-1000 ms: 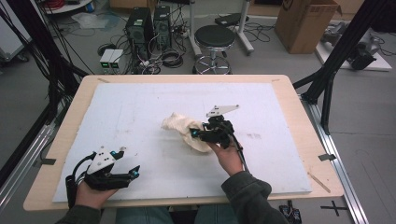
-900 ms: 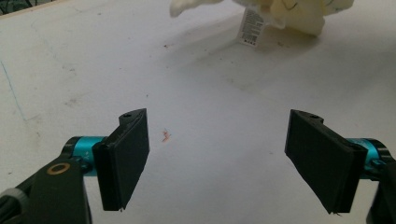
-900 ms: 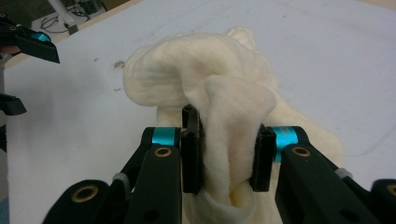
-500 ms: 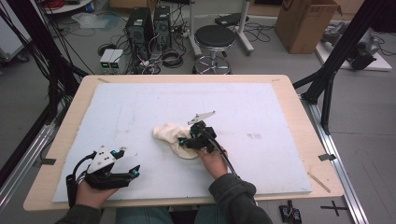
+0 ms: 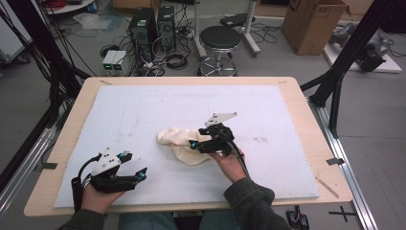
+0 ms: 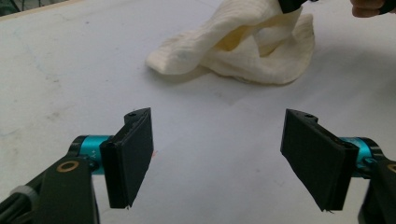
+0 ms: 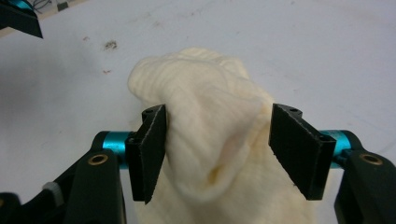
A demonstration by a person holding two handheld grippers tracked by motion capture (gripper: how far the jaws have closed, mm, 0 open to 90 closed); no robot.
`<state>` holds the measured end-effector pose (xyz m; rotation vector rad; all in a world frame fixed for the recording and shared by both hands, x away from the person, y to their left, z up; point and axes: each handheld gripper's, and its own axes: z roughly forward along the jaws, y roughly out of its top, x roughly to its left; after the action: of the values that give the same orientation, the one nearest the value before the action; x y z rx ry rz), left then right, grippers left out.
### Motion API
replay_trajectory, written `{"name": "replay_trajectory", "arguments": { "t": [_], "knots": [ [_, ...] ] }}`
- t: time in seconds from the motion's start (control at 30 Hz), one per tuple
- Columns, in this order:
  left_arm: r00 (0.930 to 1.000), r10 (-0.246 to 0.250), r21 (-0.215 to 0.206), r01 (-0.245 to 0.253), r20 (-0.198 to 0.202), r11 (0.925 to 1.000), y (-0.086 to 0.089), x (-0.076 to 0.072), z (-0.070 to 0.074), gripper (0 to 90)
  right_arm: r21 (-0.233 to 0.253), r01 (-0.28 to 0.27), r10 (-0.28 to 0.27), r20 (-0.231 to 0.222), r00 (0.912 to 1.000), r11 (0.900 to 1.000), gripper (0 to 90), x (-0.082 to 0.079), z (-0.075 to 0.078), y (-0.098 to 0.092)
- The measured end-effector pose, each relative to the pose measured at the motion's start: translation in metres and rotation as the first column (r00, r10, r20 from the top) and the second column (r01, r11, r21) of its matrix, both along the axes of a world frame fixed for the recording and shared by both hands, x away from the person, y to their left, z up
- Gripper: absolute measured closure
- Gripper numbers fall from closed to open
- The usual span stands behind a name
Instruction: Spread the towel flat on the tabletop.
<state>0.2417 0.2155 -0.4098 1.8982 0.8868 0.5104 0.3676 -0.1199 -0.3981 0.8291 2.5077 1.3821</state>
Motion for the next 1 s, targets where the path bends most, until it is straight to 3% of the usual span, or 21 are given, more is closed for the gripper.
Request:
{"name": "replay_trajectory", "arguments": {
  "t": [0.1, 0.2, 0.3, 0.4, 0.5, 0.63, 0.67, 0.77, 0.8, 1.0],
  "knots": [
    [0.9999, -0.015, 0.016, 0.015, -0.005, 0.9998, -0.007, 0.003, -0.001, 28.0, 0.008, 0.006, -0.006, 0.04, 0.9992, 1.0, 36.9, -0.009, 0.006, -0.024],
    [0.9994, -0.03, 0.023, 0.03, -0.017, 0.9993, -0.014, 0.006, -0.002, 28.2, 0.007, -0.003, 0.002, 0.043, 0.9991, 1.0, 41.0, -0.012, 0.004, -0.035],
    [0.9992, -0.035, 0.022, 0.036, -0.02, 0.9991, -0.018, 0.008, -0.002, 28.2, -0.044, -0.037, 0.038, 0.013, 0.9992, 0.998, 47.8, -0.013, -0.007, -0.046],
    [0.9991, -0.037, 0.023, 0.038, -0.02, 0.999, -0.018, 0.008, -0.002, 28.2, -0.087, -0.06, 0.06, -0.009, 0.9982, 0.994, 48.3, -0.013, -0.02, -0.047],
    [0.9991, -0.035, 0.022, 0.036, -0.024, 0.9991, -0.017, 0.008, -0.003, 28.3, -0.105, -0.071, 0.068, -0.038, 0.997, 0.992, 50.9, -0.012, -0.029, -0.046],
    [0.9991, -0.039, 0.022, 0.039, -0.02, 0.999, -0.017, 0.008, -0.004, 28.3, -0.143, -0.086, 0.075, -0.077, 0.9942, 0.986, 67.0, -0.009, -0.041, -0.042],
    [0.999, -0.039, 0.021, 0.04, -0.02, 0.999, -0.016, 0.008, -0.003, 28.3, -0.143, -0.086, 0.075, -0.077, 0.9942, 0.986, 67.0, -0.009, -0.041, -0.042],
    [0.9992, -0.036, 0.026, 0.036, -0.018, 0.999, -0.016, 0.008, -0.003, 28.4, -0.135, -0.094, 0.086, -0.067, 0.9941, 0.986, 82.5, -0.008, -0.041, -0.042],
    [0.9992, -0.036, 0.025, 0.036, -0.018, 0.999, -0.015, 0.008, -0.003, 28.4, -0.123, -0.094, 0.083, -0.092, 0.9923, 0.988, 86.9, -0.008, -0.04, -0.045],
    [0.999, -0.041, 0.03, 0.042, -0.018, 0.9987, -0.017, 0.008, -0.003, 29.1, -0.116, -0.08, 0.071, -0.077, 0.9944, 0.99, 88.7, -0.013, -0.025, -0.061]
  ]
}}
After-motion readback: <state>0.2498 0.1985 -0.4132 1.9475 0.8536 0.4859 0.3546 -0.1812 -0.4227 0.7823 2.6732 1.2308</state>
